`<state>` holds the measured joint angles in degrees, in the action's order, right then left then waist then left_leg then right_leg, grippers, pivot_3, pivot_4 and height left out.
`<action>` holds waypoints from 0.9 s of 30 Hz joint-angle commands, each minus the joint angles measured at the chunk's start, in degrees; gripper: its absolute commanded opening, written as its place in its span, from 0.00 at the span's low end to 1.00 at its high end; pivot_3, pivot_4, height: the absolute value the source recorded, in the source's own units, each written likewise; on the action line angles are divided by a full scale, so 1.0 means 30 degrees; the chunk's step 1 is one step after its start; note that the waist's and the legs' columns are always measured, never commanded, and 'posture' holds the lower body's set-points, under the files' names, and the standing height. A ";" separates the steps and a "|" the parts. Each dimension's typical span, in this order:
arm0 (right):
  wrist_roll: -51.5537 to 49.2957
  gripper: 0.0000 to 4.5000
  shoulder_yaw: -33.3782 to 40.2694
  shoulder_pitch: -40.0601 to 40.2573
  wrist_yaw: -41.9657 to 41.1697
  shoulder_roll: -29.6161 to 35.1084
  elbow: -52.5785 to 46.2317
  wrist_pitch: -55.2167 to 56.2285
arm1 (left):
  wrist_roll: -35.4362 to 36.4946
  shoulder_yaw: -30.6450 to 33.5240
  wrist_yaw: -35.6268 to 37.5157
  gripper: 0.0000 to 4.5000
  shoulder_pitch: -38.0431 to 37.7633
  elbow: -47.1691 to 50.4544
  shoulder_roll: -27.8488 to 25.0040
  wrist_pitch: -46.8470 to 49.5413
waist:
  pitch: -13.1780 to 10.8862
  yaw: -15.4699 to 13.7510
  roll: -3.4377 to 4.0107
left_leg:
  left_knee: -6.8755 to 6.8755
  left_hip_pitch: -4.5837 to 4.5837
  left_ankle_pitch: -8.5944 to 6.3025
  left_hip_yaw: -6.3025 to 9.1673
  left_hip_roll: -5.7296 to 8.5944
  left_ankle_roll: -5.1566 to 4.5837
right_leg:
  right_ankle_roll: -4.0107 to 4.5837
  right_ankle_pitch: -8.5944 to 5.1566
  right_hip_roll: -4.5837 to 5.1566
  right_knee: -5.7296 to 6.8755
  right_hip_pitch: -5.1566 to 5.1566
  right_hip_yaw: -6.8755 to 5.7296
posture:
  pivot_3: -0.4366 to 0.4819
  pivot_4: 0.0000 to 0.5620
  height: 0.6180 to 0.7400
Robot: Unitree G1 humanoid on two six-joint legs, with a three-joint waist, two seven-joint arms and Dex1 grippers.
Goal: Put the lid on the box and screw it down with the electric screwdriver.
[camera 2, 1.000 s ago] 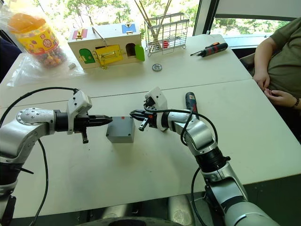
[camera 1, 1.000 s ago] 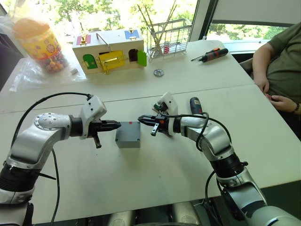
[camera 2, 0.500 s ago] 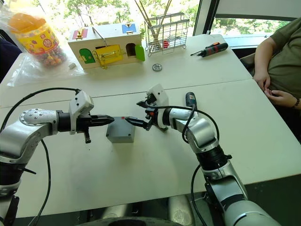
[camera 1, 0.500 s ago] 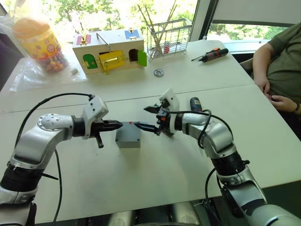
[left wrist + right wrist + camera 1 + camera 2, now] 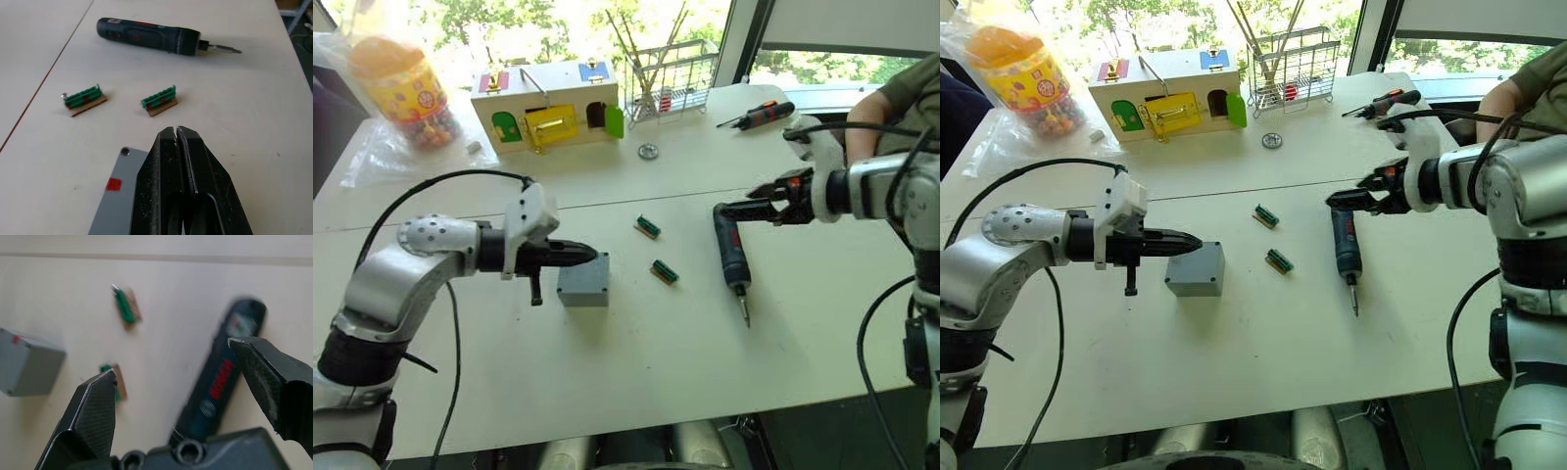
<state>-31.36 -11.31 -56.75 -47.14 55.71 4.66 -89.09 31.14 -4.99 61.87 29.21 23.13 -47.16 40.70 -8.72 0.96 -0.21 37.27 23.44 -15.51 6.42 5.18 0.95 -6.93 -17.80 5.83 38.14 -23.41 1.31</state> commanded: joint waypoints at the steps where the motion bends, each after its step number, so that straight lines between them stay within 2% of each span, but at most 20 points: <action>1: -0.0122 0.97 -0.2797 -0.1195 -0.1623 0.0624 0.2072 -0.0828 | -0.0226 -0.0397 0.0162 0.00 0.0403 0.0832 0.0062 -0.0588 | -0.0001 -0.0006 -0.0001 | 0.0001 0.0004 -0.0005 -0.0009 0.0005 -0.0008 | 0.0000 0.0000 0.0006 -0.0002 -0.0002 0.0004 | 0.48 0.27 1.00; 4: 0.0675 0.97 -0.5422 -0.2111 -0.2732 0.0378 0.4434 -0.0085 | -0.0326 -0.0502 -0.0133 0.00 0.0206 0.1079 0.0268 -0.0740 | -0.0001 0.0054 -0.0001 | 0.0017 0.0005 -0.0006 -0.0037 0.0007 -0.0010 | 0.0000 0.0000 0.0007 0.0002 -0.0005 0.0005 | 0.48 0.27 1.00; 8: 0.1530 0.97 -0.7468 -0.3157 -0.3717 -0.0885 0.7047 0.0579 | -0.0530 -0.0519 -0.0699 0.00 -0.0545 0.1437 0.0383 -0.0911 | -0.0002 0.0057 0.0000 | 0.0026 0.0004 -0.0005 -0.0037 0.0006 -0.0009 | 0.0000 0.0000 0.0001 0.0012 -0.0011 0.0006 | 0.48 0.27 1.00; 14: 0.2415 0.97 -0.9383 -0.3664 -0.4842 -0.2676 0.8359 0.1293 | -0.0550 -0.0304 -0.1772 0.00 -0.1869 0.2450 0.0476 -0.0633 | -0.0002 0.0006 0.0000 | 0.0016 0.0008 -0.0004 -0.0021 0.0002 -0.0005 | -0.0001 0.0000 -0.0005 0.0012 -0.0025 -0.0001 | 0.48 0.27 1.00; 19: 0.3694 0.97 -1.1808 -0.2695 -0.5789 -0.3025 0.7327 0.2507 | -0.0692 -0.0432 -0.2352 0.00 -0.2279 0.2761 0.0497 -0.0599 | 0.0032 -0.0047 -0.0055 | 0.0064 -0.0005 -0.0004 0.0007 0.0008 -0.0002 | 0.0000 0.0000 -0.0004 0.0012 0.0025 -0.0013 | 0.48 0.27 1.00; 21: 0.4116 0.81 -1.2505 -0.2208 -0.6114 -0.2916 0.6610 0.2895 | -0.0757 -0.0569 -0.2524 0.00 -0.2298 0.2760 0.0539 -0.0602 | 0.0086 -0.0042 -0.0137 | 0.0062 -0.0015 -0.0005 0.0014 0.0006 -0.0002 | 0.0000 0.0000 -0.0007 0.0012 0.0033 -0.0017 | 0.48 0.27 1.00; 23: 0.4364 0.72 -1.3019 -0.1696 -0.6486 -0.2586 0.5530 0.3053 | -0.0852 -0.0669 -0.2666 0.00 -0.2351 0.2749 0.0575 -0.0639 | 0.0138 -0.0049 -0.0216 | 0.0057 -0.0024 -0.0006 0.0036 0.0001 0.0000 | 0.0000 0.0000 -0.0012 0.0010 0.0045 -0.0026 | 0.48 0.27 1.00; 27: 0.5251 0.42 -1.3013 -0.0937 -0.6551 -0.2222 0.5048 0.3653 | -0.1007 -0.0744 -0.2799 0.00 -0.2361 0.2551 0.0684 -0.0720 | 0.0179 -0.0120 -0.0275 | 0.0053 -0.0023 -0.0008 0.0056 0.0004 0.0001 | 0.0000 0.0000 -0.0009 -0.0003 0.0060 -0.0042 | 0.48 0.27 1.00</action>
<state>-15.54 -46.96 -63.19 -65.76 49.66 19.82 -78.19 28.46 -7.67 53.73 22.07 29.74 -45.12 39.38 -8.18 0.60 -1.03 37.43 23.36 -15.54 6.60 5.19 0.96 -6.93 -17.80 5.81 38.13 -23.22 1.17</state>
